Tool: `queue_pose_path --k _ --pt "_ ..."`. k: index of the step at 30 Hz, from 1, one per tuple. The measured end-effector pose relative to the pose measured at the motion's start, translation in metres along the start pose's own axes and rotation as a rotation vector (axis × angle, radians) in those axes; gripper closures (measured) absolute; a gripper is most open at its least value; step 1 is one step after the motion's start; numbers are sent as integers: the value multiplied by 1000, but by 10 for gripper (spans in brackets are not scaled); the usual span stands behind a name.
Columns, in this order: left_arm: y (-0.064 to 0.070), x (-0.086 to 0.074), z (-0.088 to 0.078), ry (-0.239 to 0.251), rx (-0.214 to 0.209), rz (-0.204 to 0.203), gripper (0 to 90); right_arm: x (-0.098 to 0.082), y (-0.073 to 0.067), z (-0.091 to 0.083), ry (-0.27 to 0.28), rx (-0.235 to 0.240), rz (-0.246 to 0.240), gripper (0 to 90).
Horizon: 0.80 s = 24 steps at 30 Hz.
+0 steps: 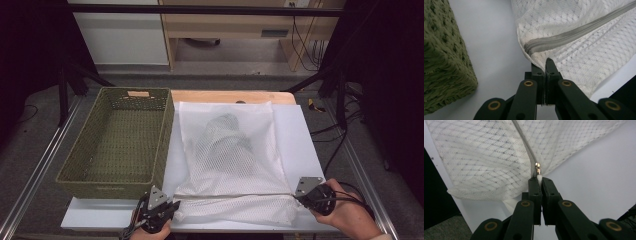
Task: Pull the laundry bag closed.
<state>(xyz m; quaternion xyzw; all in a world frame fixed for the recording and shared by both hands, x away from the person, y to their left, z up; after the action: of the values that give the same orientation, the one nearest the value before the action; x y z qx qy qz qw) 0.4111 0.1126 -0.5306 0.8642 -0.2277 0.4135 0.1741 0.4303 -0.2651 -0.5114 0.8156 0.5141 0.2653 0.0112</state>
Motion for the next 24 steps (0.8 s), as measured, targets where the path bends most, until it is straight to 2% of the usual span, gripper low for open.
queue_pose_path --k 6,10,14,17,24 --pt "0 -1 1 -5 7 18 888 0 1 0 -10 3 -12 873" --pt "0 -3 3 -5 0 5 887 0 1 1 -9 2 -7 873" --pt "1 -2 4 8 10 24 885 -1 3 2 -12 1 -14 872" --pt "2 -3 6 6 7 4 860 -1 0 3 -6 24 6 870" --pt "4 -2 7 -1 14 25 836 4 -3 8 -15 56 27 868"
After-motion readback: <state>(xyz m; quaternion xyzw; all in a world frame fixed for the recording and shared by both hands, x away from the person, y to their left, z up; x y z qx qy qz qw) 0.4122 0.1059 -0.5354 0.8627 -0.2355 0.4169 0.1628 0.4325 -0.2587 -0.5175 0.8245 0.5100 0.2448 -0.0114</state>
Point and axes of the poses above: each handheld gripper's, and its own axes: z roughly forward along the jaws, x roughly out of its top, y roughly to its right, the point moved 10 cm from there along z, roughly forward along the jaws, and after that the axes turned 5 degrees about y, right-handed, at the moved point
